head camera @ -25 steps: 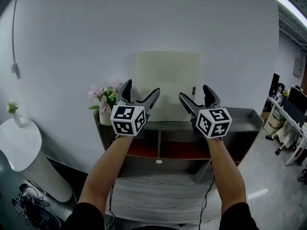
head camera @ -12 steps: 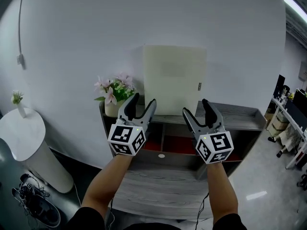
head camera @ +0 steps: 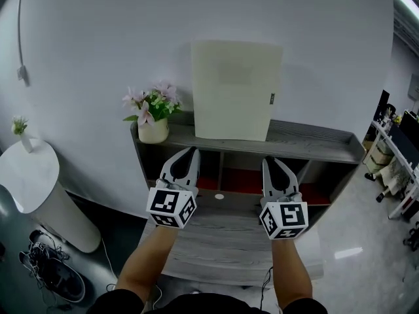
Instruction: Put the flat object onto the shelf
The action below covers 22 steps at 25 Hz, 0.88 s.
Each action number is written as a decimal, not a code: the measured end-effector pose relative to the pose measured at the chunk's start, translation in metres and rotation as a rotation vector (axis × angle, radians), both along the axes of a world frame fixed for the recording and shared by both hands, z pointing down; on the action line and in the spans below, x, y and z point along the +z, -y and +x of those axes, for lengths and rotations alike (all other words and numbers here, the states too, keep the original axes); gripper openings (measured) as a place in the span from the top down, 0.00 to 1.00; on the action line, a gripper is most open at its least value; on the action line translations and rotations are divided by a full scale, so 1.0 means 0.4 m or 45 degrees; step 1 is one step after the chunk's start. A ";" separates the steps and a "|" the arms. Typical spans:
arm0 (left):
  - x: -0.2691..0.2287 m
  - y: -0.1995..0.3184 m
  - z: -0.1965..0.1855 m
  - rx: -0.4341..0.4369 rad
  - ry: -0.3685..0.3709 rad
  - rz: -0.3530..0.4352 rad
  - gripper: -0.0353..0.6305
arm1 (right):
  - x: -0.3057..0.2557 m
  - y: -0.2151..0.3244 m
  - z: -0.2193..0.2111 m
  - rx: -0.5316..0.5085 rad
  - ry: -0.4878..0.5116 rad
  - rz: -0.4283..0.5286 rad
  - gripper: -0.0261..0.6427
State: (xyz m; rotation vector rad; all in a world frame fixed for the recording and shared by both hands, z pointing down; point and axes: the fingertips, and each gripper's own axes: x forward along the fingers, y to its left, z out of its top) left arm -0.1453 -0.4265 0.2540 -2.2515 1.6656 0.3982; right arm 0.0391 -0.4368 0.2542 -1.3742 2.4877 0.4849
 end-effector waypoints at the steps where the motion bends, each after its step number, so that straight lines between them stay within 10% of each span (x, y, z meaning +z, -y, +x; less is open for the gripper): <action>1: 0.017 0.000 0.001 -0.002 -0.001 -0.014 0.93 | 0.014 -0.001 0.000 0.017 -0.023 -0.002 0.90; 22: 0.158 -0.011 -0.011 -0.048 0.036 -0.112 0.94 | 0.148 -0.017 -0.049 0.069 -0.132 -0.072 0.92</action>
